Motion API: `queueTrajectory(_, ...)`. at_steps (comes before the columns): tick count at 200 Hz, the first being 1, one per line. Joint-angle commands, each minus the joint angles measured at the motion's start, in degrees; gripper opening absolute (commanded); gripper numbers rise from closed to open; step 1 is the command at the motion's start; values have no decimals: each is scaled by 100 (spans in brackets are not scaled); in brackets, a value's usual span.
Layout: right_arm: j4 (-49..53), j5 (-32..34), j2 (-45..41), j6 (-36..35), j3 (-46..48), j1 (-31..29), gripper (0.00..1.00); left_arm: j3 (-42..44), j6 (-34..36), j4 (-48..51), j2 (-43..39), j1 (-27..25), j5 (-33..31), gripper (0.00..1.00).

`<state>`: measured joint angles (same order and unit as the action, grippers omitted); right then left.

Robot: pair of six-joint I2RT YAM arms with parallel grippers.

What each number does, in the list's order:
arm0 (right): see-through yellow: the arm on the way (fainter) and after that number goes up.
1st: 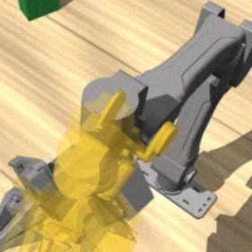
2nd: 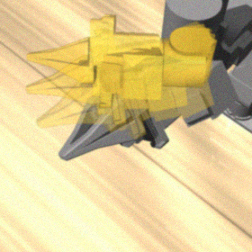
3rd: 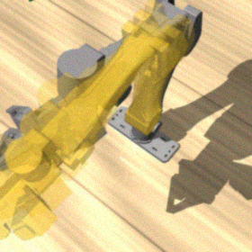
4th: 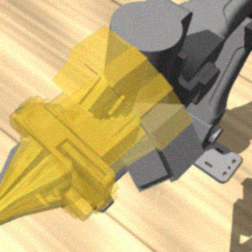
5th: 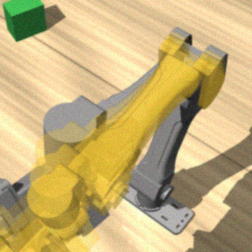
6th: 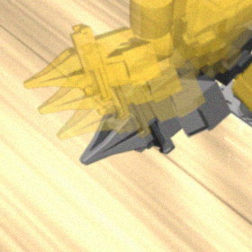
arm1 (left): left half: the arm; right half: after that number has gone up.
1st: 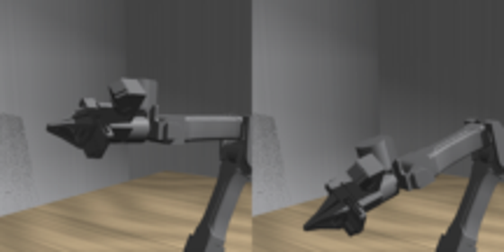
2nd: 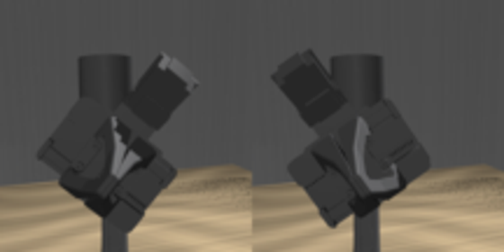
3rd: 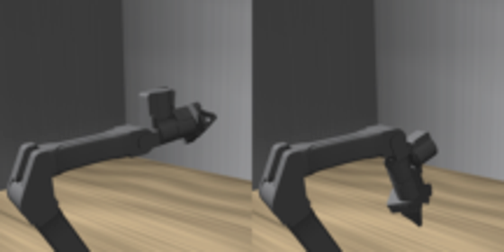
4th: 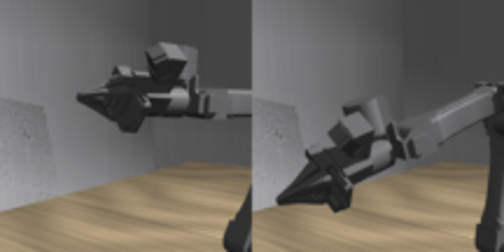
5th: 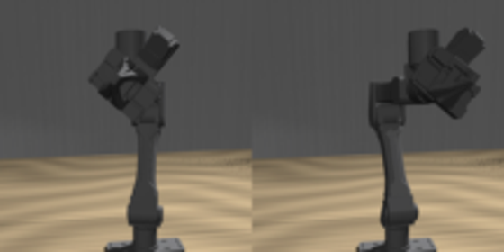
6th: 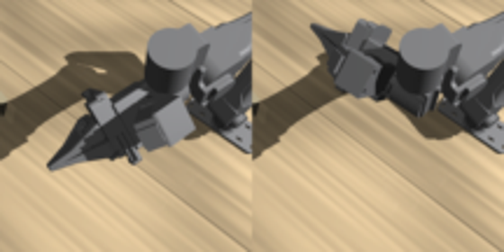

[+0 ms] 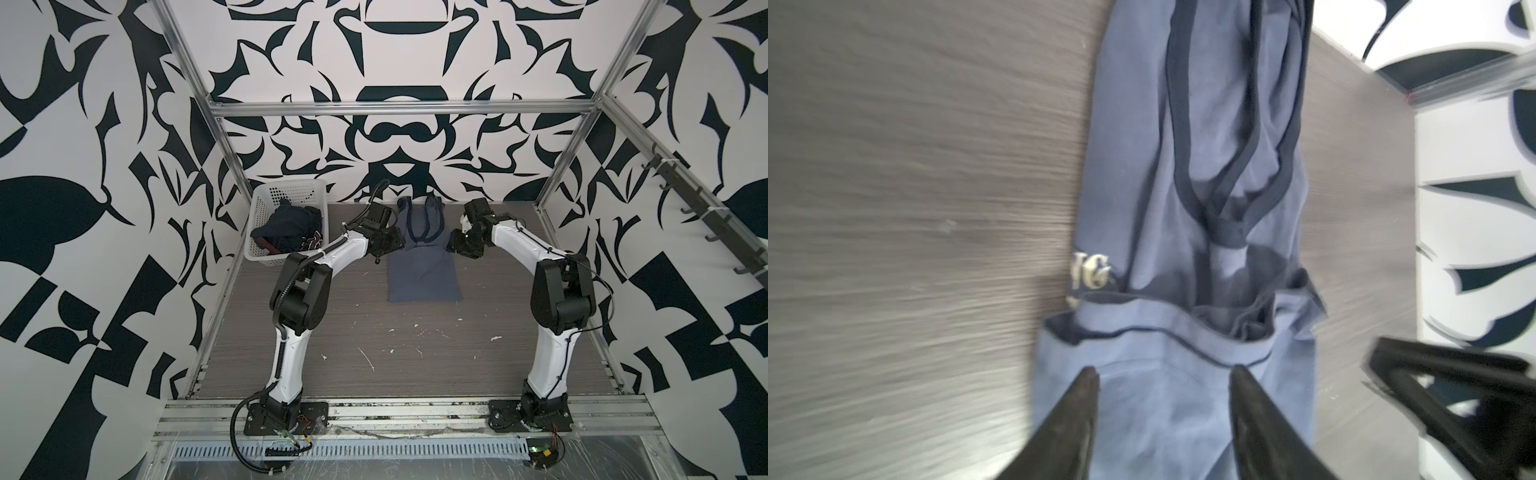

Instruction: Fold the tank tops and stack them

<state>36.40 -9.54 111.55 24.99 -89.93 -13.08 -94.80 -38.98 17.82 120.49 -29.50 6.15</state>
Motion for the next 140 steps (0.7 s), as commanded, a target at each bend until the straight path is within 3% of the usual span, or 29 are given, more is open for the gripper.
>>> queueTrajectory(1,134,209,-769,-73,561,-23,54,426,273,498,-739,31,-350,63)
queueTrajectory(34,-622,-359,-1577,92,1877,-28,54,1903,4,197,-1689,14,-136,65)
queueTrajectory(69,-903,-689,-1578,48,2318,-28,52,3024,-314,-347,-2148,-19,380,65)
queueTrajectory(140,-1557,-1038,-1400,354,3260,-28,57,3561,-636,-847,-1905,-326,787,66)
